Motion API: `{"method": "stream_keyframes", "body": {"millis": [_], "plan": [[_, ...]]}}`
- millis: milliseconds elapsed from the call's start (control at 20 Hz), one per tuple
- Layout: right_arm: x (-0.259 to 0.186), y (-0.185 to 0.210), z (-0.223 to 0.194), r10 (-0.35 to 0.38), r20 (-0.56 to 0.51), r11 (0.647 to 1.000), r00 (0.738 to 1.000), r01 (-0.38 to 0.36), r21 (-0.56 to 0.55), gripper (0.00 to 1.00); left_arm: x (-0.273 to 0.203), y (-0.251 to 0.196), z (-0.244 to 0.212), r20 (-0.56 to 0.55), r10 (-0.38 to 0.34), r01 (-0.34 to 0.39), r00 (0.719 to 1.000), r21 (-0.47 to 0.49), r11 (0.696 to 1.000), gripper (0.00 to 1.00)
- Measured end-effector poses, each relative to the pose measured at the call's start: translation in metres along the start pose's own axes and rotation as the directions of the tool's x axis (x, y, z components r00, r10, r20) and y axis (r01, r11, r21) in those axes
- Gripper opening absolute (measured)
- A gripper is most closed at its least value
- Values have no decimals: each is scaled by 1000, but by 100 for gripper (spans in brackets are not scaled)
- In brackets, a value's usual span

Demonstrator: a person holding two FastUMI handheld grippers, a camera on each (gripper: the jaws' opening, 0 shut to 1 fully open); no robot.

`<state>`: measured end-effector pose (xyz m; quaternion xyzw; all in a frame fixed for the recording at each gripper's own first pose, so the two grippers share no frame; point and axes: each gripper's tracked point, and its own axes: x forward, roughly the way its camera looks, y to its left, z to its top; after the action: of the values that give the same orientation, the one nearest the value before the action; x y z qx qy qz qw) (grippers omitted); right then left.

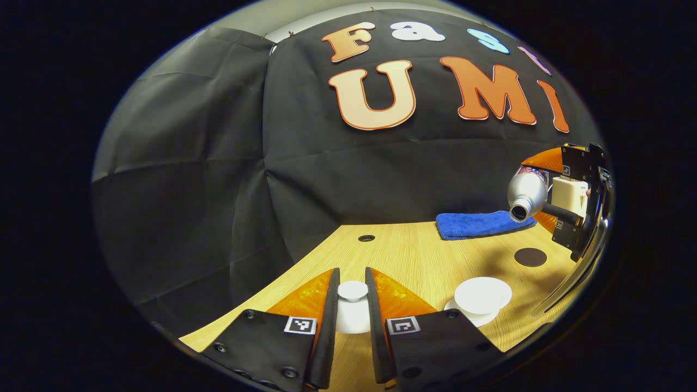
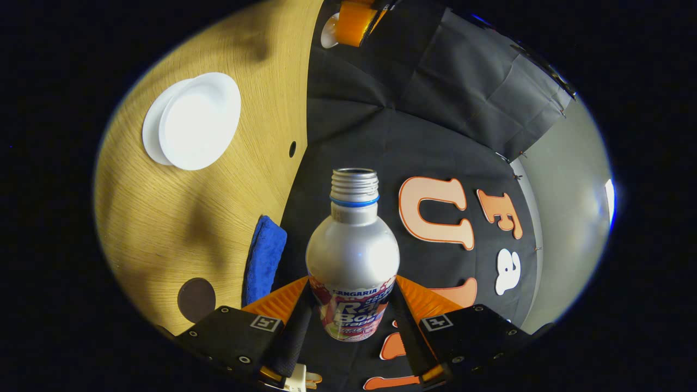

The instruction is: Open the teacup lid with one hand, grasp the water bottle and pour water into the teacup with the other hand; after pouring, place the water bottle on the coaster and then close the teacup lid.

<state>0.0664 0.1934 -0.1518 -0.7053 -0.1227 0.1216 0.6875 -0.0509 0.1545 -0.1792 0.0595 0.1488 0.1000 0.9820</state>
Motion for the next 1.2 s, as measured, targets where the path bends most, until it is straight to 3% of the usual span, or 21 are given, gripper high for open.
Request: {"method": "stream_keyframes", "body": {"millis": [1200], "plan": [[7, -20, -2, -185, 43, 966, 982, 190, -174, 78, 3, 0, -2, 9, -8, 8, 1000, 7, 1000, 33]]}}
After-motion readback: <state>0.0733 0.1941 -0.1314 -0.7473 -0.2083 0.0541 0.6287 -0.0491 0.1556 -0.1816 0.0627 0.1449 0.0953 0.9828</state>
